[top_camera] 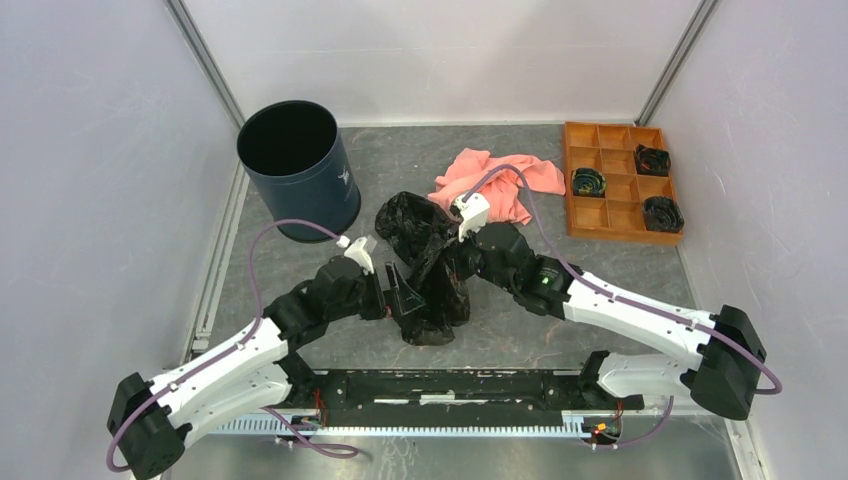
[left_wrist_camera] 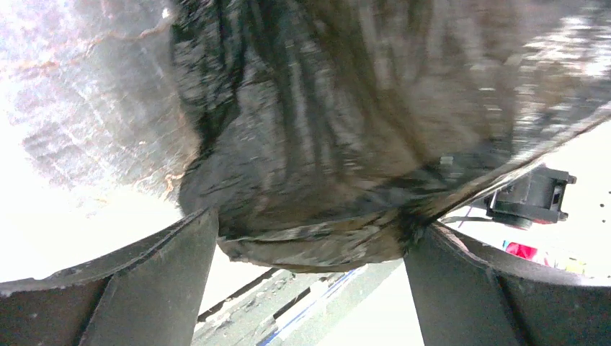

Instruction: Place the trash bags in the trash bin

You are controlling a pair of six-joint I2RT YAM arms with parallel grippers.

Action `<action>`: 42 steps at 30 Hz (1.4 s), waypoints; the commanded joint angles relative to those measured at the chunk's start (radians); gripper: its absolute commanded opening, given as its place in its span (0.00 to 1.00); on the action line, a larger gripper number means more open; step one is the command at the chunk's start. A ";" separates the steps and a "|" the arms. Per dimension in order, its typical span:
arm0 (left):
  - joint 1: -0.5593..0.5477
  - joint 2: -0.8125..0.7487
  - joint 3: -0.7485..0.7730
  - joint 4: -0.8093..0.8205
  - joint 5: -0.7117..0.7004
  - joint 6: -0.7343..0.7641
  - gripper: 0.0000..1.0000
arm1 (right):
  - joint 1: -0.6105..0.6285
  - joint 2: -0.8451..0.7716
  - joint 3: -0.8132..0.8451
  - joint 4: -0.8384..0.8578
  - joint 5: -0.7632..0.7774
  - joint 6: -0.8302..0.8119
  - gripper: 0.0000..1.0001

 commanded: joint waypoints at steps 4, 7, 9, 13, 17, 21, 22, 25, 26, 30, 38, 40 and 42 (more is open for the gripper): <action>-0.003 -0.034 -0.065 0.084 -0.103 -0.116 1.00 | -0.010 -0.052 0.141 -0.092 -0.074 0.030 0.00; -0.002 -0.058 -0.073 0.129 -0.084 -0.112 1.00 | -0.016 -0.060 0.192 -0.151 -0.048 0.001 0.00; -0.002 -0.102 -0.075 0.152 -0.067 -0.090 1.00 | -0.033 -0.052 0.227 -0.183 -0.041 -0.021 0.00; 0.000 -0.126 0.044 0.017 -0.183 0.019 0.96 | -0.050 -0.033 0.295 -0.211 -0.072 -0.044 0.00; 0.008 0.013 0.252 -0.135 -0.339 0.178 0.69 | -0.053 -0.037 0.337 -0.266 -0.049 -0.086 0.00; 0.047 0.217 0.551 -0.309 -0.597 0.386 0.34 | -0.051 -0.088 0.306 -0.349 0.063 -0.170 0.00; 0.061 0.264 0.628 -0.335 -0.633 0.436 0.28 | -0.052 -0.107 0.274 -0.348 0.068 -0.183 0.00; 0.072 0.360 0.839 -0.387 -0.685 0.542 0.18 | -0.053 -0.140 0.216 -0.344 0.064 -0.195 0.00; 0.072 0.375 0.896 -0.387 -0.648 0.569 0.18 | -0.054 -0.141 0.206 -0.345 0.068 -0.189 0.00; 0.072 0.356 0.858 -0.364 -0.442 0.574 0.47 | -0.083 -0.128 0.153 -0.338 0.121 -0.164 0.00; 0.072 0.064 0.476 -0.442 -0.214 0.278 1.00 | -0.192 -0.094 0.055 -0.249 -0.065 -0.136 0.00; 0.072 -0.056 0.437 -0.436 -0.197 0.185 1.00 | -0.191 -0.093 0.053 -0.230 -0.103 -0.133 0.00; 0.072 -0.159 0.375 -0.379 -0.151 0.078 1.00 | -0.191 -0.089 0.055 -0.217 -0.137 -0.127 0.00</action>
